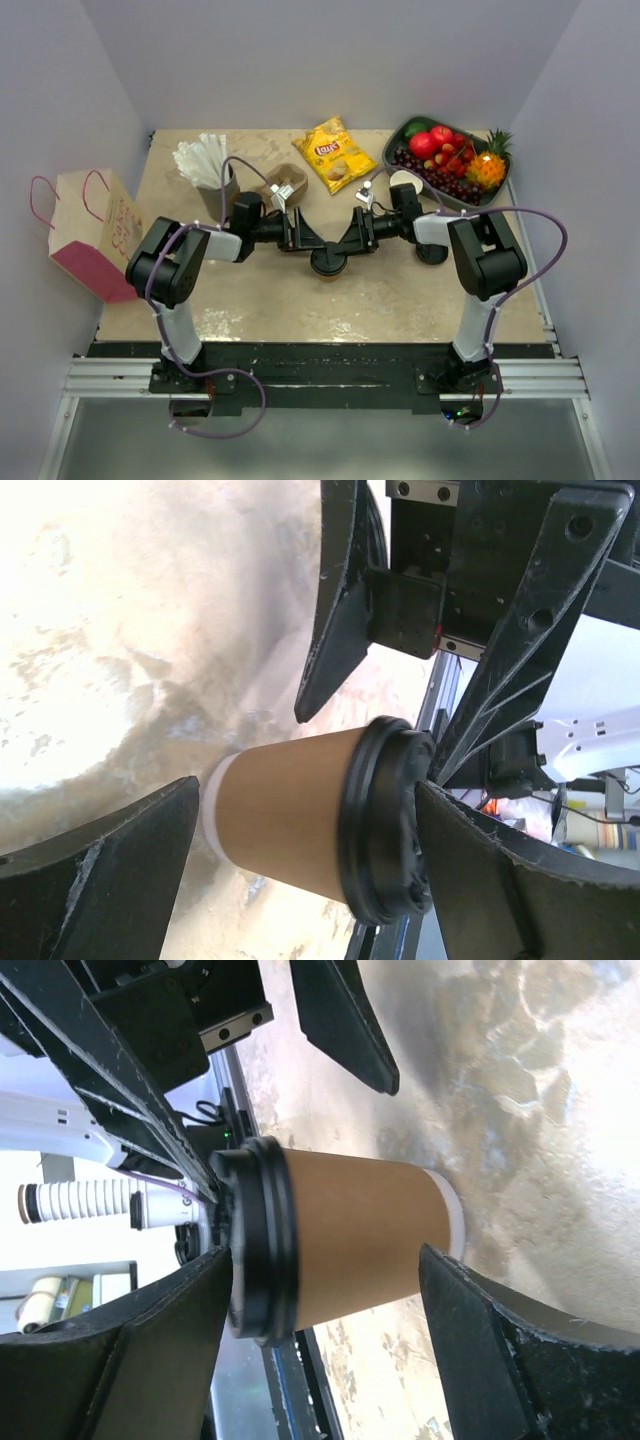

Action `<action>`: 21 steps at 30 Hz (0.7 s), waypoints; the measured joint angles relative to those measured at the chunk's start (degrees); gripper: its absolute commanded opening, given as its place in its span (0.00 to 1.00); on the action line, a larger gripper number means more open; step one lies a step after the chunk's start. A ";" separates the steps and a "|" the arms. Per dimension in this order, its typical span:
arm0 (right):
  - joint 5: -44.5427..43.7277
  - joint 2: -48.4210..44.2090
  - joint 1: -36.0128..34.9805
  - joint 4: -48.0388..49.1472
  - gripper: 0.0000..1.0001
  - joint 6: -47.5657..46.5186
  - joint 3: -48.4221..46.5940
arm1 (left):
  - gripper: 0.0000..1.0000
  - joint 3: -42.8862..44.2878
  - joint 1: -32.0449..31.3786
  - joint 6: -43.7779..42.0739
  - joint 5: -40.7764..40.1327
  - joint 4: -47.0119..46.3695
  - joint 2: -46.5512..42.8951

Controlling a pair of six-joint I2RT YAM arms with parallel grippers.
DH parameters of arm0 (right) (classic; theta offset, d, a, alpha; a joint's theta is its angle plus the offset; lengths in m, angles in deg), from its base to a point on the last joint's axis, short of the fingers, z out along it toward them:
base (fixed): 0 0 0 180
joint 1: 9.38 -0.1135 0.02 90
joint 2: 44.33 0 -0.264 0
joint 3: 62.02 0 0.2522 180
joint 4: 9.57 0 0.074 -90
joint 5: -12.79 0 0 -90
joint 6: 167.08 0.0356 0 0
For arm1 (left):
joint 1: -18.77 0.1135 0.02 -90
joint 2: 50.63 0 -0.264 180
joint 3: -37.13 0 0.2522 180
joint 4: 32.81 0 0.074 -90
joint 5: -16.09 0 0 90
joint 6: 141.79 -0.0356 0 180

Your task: Pack the takeout coffee

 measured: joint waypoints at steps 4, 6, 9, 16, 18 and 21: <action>0.74 1.86 0.31 -0.42 0.74 -0.17 0.00 | 0.92 0.02 0.02 0.76 -0.48 0.02 0.92; 1.70 2.36 0.44 -0.37 0.73 -0.13 -0.04 | 0.92 0.02 0.00 0.83 -0.63 0.02 0.92; 2.99 3.23 0.59 -0.02 0.71 -0.11 -0.28 | 0.91 0.04 0.00 0.76 -0.94 0.50 0.96; 4.98 5.33 1.07 1.36 0.67 1.29 -0.59 | 0.89 0.39 -0.02 0.57 -1.90 1.60 1.42; 5.35 5.57 1.14 1.73 0.66 1.92 -0.59 | 0.89 0.66 -0.04 0.31 -2.16 2.21 1.42; 5.46 5.62 1.29 1.99 0.66 2.23 -0.59 | 0.88 1.38 -0.11 -0.39 -2.29 3.48 1.55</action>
